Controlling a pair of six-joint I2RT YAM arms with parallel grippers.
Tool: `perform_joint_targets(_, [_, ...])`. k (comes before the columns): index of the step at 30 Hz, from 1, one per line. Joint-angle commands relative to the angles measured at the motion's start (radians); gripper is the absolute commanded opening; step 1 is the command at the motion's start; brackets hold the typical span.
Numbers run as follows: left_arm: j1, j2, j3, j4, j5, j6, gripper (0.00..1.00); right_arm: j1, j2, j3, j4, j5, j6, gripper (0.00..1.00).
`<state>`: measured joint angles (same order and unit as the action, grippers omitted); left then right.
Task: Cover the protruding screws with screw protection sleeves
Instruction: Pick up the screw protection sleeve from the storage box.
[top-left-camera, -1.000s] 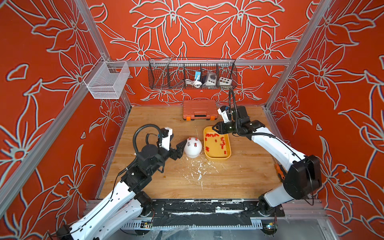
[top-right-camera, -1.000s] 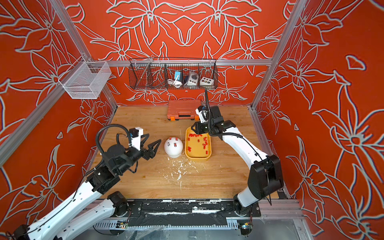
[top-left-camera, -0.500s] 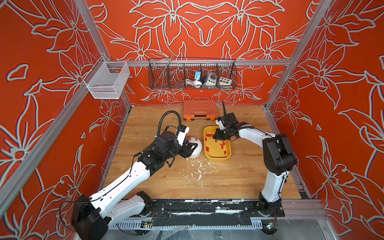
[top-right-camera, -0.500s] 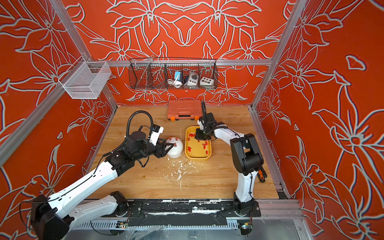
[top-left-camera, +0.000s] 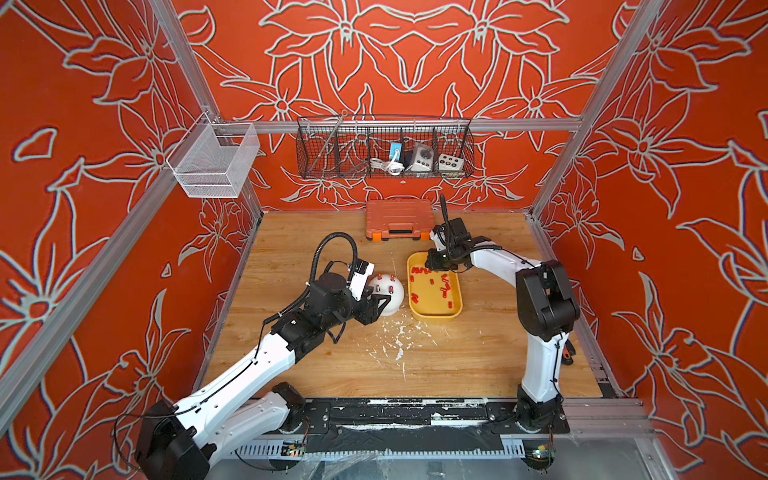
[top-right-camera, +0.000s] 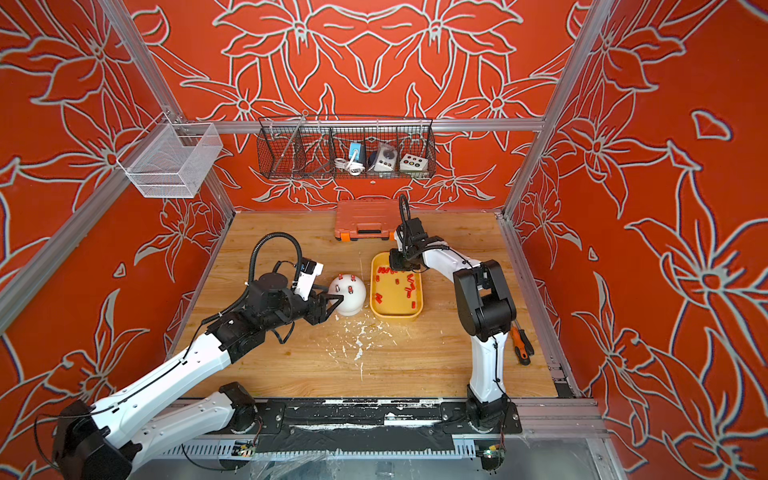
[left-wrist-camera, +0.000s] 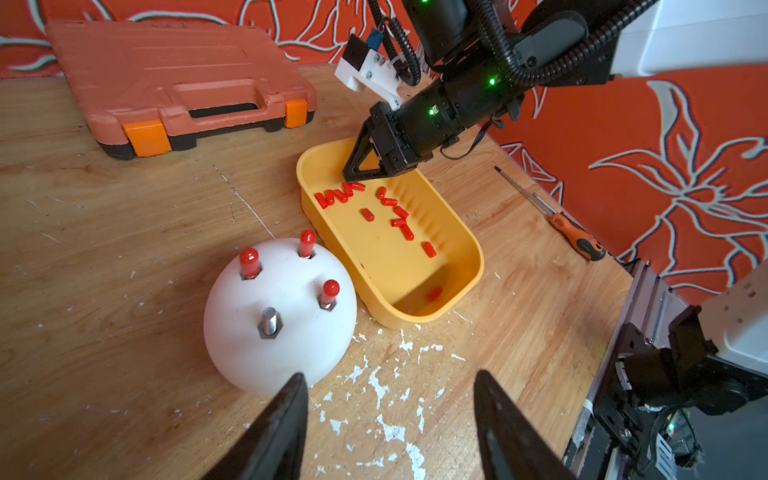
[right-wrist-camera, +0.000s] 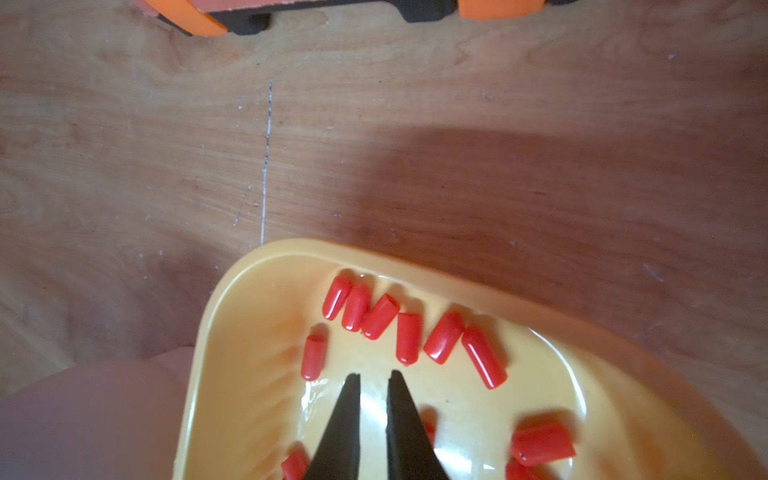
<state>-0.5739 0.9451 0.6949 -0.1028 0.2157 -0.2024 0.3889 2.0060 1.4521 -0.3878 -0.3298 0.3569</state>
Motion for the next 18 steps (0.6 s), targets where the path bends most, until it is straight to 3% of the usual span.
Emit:
perform_joint_targets(1, [0.006,-0.029,-0.017,0.028,-0.014,0.005,0.62,0.008,0.042,0.035,-0.057,0.064,-0.033,0.17])
perform_joint_targets(18, [0.007,-0.025,-0.04,0.056,-0.013,0.006,0.62,0.038,0.07,0.092,-0.093,0.1,-0.076,0.18])
